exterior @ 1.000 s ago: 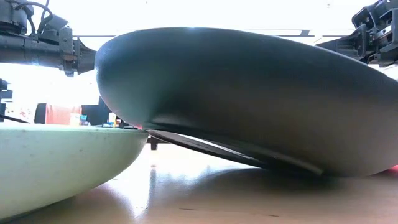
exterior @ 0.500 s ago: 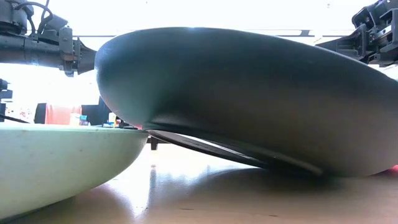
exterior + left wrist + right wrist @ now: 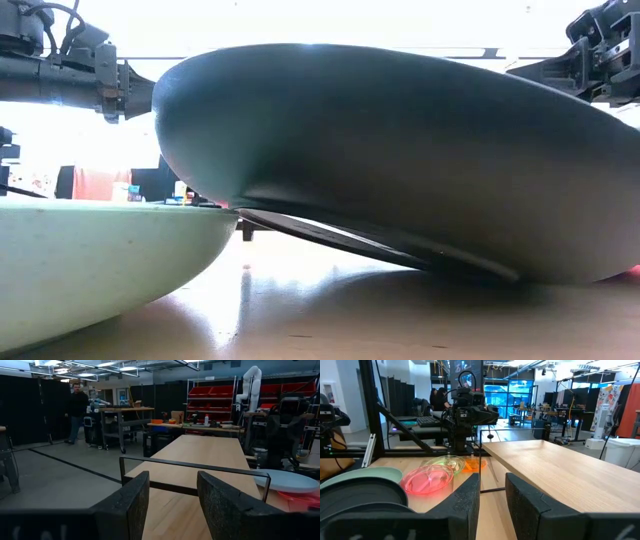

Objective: Place and stack plates onto a shelf
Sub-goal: Put the large blue plate on the shelf

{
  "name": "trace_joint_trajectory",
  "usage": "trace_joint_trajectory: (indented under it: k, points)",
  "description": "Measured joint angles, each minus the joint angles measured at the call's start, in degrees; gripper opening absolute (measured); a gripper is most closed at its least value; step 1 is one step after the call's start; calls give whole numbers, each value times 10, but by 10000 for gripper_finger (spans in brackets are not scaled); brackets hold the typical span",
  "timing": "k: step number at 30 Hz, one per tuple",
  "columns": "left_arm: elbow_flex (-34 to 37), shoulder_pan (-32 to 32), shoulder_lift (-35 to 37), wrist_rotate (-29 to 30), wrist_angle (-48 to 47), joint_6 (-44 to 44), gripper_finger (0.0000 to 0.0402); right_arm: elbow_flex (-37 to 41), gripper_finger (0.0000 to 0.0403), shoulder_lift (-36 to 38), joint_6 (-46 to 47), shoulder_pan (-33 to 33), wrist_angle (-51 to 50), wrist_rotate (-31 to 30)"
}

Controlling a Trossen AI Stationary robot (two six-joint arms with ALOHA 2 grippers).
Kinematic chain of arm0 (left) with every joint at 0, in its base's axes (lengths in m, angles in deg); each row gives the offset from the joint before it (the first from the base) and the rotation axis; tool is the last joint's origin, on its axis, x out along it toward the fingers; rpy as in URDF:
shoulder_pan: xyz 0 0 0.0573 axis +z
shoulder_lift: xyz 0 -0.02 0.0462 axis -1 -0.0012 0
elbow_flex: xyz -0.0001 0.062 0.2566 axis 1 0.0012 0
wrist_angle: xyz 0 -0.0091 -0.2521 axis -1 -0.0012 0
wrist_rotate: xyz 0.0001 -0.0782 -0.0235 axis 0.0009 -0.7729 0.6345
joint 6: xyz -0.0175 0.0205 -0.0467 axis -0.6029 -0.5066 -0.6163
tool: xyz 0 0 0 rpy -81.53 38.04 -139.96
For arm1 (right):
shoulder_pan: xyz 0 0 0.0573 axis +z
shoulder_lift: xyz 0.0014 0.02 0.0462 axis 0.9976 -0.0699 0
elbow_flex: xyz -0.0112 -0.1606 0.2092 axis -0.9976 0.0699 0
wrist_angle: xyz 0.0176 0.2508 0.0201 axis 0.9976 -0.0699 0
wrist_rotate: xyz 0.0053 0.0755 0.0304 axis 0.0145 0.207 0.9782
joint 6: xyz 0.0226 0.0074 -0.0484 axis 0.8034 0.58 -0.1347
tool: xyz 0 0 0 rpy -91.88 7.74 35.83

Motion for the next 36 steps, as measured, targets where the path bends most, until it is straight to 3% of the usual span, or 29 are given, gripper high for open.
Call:
trace_joint_trajectory:
  k: [6, 13, 20, 27, 36]
  points:
    - [0, 0, 0, 0, 0, 0, 172, 0, 100, 0, 8, 0, 14, -2]
    - [0, 0, 0, 0, 0, 0, 172, 0, 108, 0, 78, 0, 61, -49]
    - [0, 0, 0, 0, 0, 0, 172, 0, 173, 0, 138, 0, 67, -51]
    - [0, 0, 0, 0, 0, 0, 172, 0, 249, 0, 137, 0, 72, -56]
    - [0, 0, 0, 0, 0, 0, 172, -62, 268, -37, 136, 0, 50, -33]
